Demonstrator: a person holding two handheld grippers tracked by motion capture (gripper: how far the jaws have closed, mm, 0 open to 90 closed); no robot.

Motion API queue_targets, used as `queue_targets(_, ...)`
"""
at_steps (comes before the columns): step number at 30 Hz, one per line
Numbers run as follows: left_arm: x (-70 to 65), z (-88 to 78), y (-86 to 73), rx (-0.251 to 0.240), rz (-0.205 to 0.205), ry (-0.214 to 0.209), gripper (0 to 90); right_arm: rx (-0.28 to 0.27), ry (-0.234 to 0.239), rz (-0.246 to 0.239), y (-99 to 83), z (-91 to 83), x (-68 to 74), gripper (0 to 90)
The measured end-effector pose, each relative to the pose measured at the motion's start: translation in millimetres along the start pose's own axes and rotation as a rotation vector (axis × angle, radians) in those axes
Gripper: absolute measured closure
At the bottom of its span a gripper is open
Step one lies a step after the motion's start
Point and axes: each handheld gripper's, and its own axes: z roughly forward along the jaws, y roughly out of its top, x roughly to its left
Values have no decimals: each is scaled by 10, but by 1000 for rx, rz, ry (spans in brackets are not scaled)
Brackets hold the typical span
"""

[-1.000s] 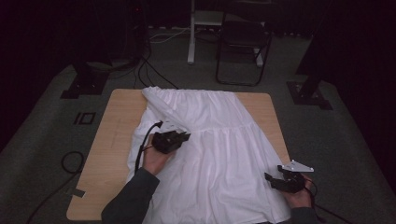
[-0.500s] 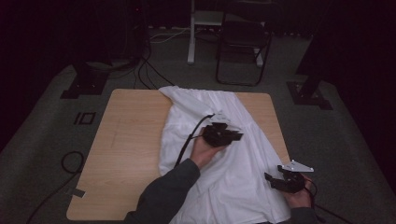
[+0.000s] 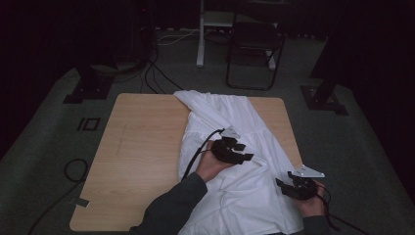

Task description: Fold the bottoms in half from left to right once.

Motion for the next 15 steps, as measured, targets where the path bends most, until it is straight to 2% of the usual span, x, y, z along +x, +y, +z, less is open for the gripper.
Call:
queue_targets(1, 36, -91, -51, 3, 8, 47, 473, 0, 0, 0, 0, 0, 0, 408)
queue_targets(3, 100, -228, -145, 9, 20, 102, 470, -22, -7, -9, 118, -45, 53, 443)
queue_targets(4, 150, -329, -226, 11, 11, 145, 466, -56, 0, -2, 255, -86, 93, 467)
queue_targets(5, 188, -395, -277, 13, 3, 166, 465, -70, 8, 5, 300, -98, 106, 473)
queue_targets(6, 233, -481, -351, 8, -7, 195, 465, -70, 8, 5, 300, -98, 106, 473)
queue_targets(10, 434, -810, -651, 2, -67, 317, 444, -116, 45, 7, 536, -102, 177, 463)
queue_targets(11, 434, -810, -651, 2, -67, 317, 439, -116, 45, 7, 536, -102, 177, 463)
queue_targets(12, 519, -932, -786, 11, -93, 361, 439, -122, 54, 3, 599, -83, 202, 454)
queue_targets(14, 593, -1021, -935, 21, -122, 396, 407, -111, 66, -22, 746, 34, 284, 422)
queue_targets(15, 633, -1057, -1015, 23, -141, 407, 407, -111, 66, -22, 746, 34, 284, 422)
